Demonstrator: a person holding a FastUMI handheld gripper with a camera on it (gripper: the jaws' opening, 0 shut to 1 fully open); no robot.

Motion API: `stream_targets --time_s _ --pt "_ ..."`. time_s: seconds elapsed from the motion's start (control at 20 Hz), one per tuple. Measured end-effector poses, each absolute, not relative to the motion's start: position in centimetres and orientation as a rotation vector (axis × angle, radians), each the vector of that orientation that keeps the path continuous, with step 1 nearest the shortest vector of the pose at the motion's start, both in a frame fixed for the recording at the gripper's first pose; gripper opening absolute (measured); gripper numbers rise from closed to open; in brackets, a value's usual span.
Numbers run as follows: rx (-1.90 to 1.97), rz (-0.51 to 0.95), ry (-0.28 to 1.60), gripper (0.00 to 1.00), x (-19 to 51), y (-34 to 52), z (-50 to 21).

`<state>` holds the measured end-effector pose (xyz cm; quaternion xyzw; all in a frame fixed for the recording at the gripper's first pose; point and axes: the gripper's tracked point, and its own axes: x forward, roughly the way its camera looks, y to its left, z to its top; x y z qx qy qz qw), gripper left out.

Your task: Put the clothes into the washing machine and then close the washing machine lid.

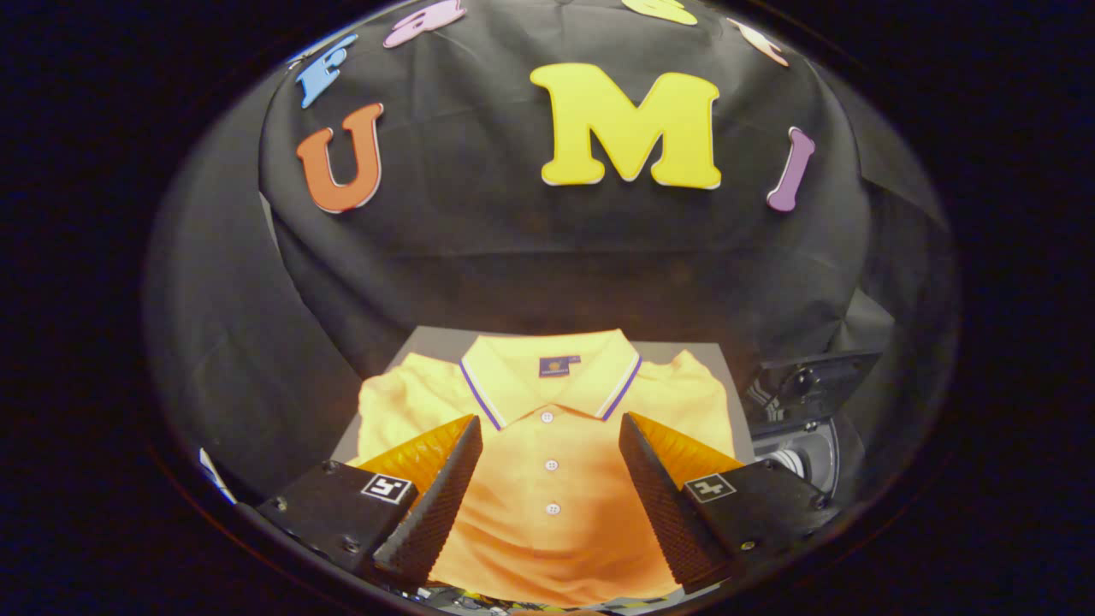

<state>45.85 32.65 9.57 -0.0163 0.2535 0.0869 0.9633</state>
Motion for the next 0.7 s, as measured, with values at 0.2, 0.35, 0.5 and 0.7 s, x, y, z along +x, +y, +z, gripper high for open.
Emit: stream_targets --time_s 0.2,0.35,0.5,0.7 --pt "-0.065 0.138 0.562 1.0 46.8 32.2 5.8" --pt "-0.067 0.132 0.575 1.0 46.8 32.3 5.8" --pt "-0.065 0.13 0.584 1.0 46.8 32.4 5.7" --pt "-0.068 0.143 0.55 0.98 46.9 32.4 5.7"
